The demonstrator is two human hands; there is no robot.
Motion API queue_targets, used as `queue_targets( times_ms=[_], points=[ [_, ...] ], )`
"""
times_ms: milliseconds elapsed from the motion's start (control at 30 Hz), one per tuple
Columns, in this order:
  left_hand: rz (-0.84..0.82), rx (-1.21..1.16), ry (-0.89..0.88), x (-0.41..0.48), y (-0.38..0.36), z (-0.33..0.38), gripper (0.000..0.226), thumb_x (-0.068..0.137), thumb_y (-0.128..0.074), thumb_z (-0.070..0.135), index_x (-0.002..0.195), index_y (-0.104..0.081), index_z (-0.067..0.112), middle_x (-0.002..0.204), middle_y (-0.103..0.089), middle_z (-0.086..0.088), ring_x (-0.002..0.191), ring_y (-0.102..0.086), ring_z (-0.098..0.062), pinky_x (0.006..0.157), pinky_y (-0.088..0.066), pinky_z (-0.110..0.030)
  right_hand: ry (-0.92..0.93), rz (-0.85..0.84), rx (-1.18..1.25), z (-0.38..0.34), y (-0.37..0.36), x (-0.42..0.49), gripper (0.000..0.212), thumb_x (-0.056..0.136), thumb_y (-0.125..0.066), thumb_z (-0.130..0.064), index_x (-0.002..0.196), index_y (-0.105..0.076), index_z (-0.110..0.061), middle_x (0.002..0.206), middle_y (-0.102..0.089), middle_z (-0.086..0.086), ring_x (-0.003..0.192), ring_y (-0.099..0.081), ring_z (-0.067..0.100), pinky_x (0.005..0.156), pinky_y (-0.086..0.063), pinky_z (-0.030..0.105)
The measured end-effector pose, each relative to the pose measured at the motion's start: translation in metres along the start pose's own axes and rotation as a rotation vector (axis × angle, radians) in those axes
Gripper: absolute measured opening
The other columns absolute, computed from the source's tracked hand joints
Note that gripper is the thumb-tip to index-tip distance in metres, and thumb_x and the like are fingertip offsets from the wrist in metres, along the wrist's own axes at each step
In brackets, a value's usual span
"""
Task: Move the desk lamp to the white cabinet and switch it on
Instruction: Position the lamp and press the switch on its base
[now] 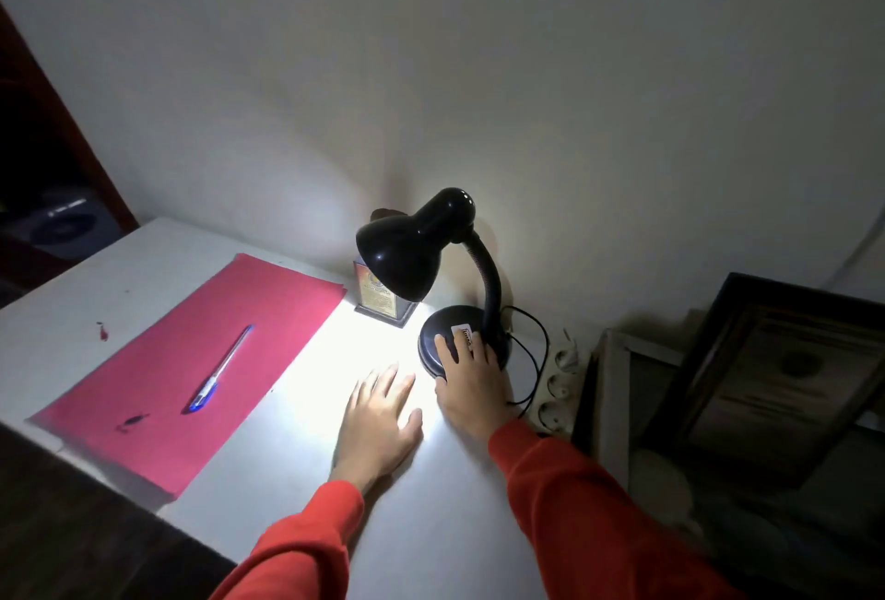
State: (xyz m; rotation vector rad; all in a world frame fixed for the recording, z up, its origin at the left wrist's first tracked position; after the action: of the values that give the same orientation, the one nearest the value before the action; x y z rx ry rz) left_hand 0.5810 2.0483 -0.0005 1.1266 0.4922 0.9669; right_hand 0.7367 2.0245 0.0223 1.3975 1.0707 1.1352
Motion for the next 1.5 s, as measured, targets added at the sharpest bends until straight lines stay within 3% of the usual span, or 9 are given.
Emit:
queue_targets(
  times_ms=[167, 467, 833, 1500],
  points=[
    [-0.045, -0.031, 0.039, 0.0011, -0.0061, -0.0056, 0.054, 0.084, -0.043, 0.043, 0.136, -0.042, 0.029, 0.154, -0.031, -0.002, 0.144, -0.021, -0.025, 0.118, -0.015, -0.041, -0.018, 0.003, -0.001, -0.0031, -0.0003, -0.0024, 0.064, 0.089, -0.043, -0.028, 0.147, -0.022, -0.014, 0.152, -0.030, 0.018, 0.139, -0.026, 0.037, 0.114, -0.025, 0.047],
    [-0.038, -0.042, 0.040, 0.0014, -0.0073, -0.0074, 0.053, 0.085, -0.045, 0.042, 0.136, -0.041, 0.031, 0.155, -0.030, 0.000, 0.144, -0.020, -0.023, 0.118, -0.015, -0.040, -0.051, 0.060, -0.049, -0.0067, 0.0043, -0.0065, 0.063, 0.080, -0.060, -0.029, 0.138, -0.044, -0.013, 0.139, -0.052, 0.017, 0.126, -0.048, 0.037, 0.103, -0.043, 0.047],
    [-0.019, -0.068, 0.042, 0.0018, -0.0072, -0.0072, 0.053, 0.084, -0.047, 0.040, 0.136, -0.043, 0.030, 0.154, -0.032, -0.001, 0.144, -0.020, -0.025, 0.119, -0.015, -0.041, -0.065, 0.050, -0.037, -0.0073, 0.0038, -0.0066, 0.067, 0.078, -0.063, -0.032, 0.138, -0.043, -0.010, 0.136, -0.054, 0.016, 0.124, -0.050, 0.037, 0.102, -0.044, 0.047],
    [-0.025, -0.055, 0.033, 0.0001, -0.0064, -0.0070, 0.057, 0.083, -0.040, 0.045, 0.137, -0.041, 0.027, 0.154, -0.031, -0.004, 0.144, -0.021, -0.026, 0.118, -0.018, -0.043, -0.002, -0.042, -0.022, -0.0033, -0.0025, -0.0012, 0.065, 0.096, -0.042, -0.034, 0.147, -0.013, -0.006, 0.153, -0.026, 0.016, 0.141, -0.021, 0.036, 0.116, -0.021, 0.047]
  ],
)
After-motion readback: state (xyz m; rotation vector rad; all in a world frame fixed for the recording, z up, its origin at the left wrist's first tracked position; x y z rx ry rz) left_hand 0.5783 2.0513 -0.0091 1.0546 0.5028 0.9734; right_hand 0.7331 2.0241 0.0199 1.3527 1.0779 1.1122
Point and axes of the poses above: each hand's wrist, its own x-axis towards the middle knuckle, its own y-axis out of the back of the hand, z = x × y, the point moved 1 cm from there along x, towards the middle knuckle
